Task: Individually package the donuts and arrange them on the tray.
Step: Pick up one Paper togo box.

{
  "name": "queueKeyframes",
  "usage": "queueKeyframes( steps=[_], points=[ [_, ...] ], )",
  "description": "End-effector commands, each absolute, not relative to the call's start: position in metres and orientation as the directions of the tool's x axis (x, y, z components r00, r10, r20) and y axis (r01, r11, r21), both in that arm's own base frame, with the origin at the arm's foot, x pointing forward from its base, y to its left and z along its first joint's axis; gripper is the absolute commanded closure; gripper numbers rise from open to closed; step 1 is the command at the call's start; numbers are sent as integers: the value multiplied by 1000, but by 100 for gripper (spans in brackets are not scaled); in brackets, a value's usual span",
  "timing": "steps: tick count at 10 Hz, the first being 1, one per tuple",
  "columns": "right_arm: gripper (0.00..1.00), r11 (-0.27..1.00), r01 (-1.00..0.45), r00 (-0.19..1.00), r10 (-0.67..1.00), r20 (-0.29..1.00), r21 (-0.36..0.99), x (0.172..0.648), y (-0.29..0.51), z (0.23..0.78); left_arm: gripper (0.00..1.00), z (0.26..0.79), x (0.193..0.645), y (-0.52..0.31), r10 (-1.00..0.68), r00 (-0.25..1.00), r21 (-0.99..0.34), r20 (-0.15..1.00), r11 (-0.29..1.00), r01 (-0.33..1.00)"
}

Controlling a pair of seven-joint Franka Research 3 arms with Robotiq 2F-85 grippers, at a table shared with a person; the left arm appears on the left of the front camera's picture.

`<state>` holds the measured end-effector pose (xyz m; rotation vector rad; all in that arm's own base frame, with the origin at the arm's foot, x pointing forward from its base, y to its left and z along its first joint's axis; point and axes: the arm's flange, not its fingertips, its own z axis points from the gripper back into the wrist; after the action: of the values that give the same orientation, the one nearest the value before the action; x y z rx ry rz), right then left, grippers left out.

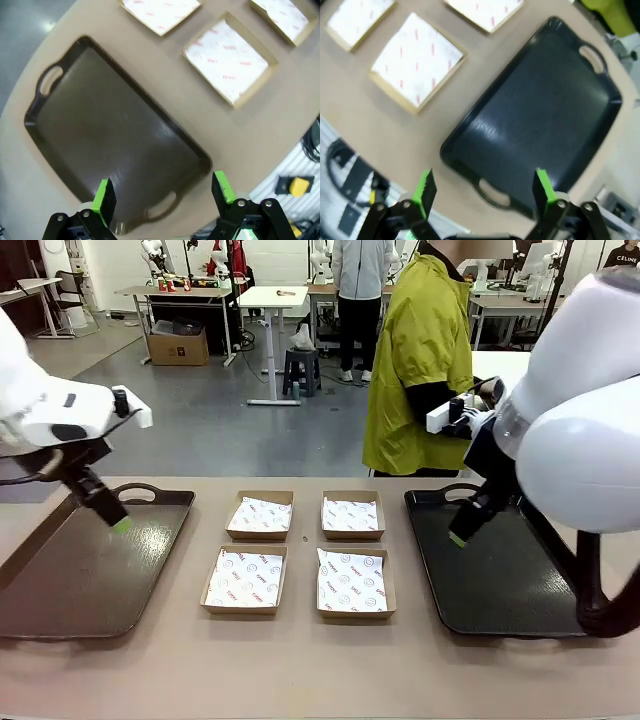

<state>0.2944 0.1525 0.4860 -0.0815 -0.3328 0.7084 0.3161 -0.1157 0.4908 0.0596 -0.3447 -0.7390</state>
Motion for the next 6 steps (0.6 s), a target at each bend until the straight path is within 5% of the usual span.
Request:
queueKeyframes(
  steps=[1,2,3,6],
  points=[
    [0,771,-621,719,631,291,-139,228,109,418,0,417,210,-66,-673,686,166,277,737,655],
    [0,778,-597,720,627,297,-196,245,104,413,0,413,213,-68,-668,673,201,318,741,641],
    [0,763,-622,717,645,263,-177,287,148,492,0,501,302,-107,-670,694,163,264,740,652],
    [0,763,-622,717,645,263,-177,287,148,492,0,501,302,-107,-670,694,163,264,740,652]
  ],
)
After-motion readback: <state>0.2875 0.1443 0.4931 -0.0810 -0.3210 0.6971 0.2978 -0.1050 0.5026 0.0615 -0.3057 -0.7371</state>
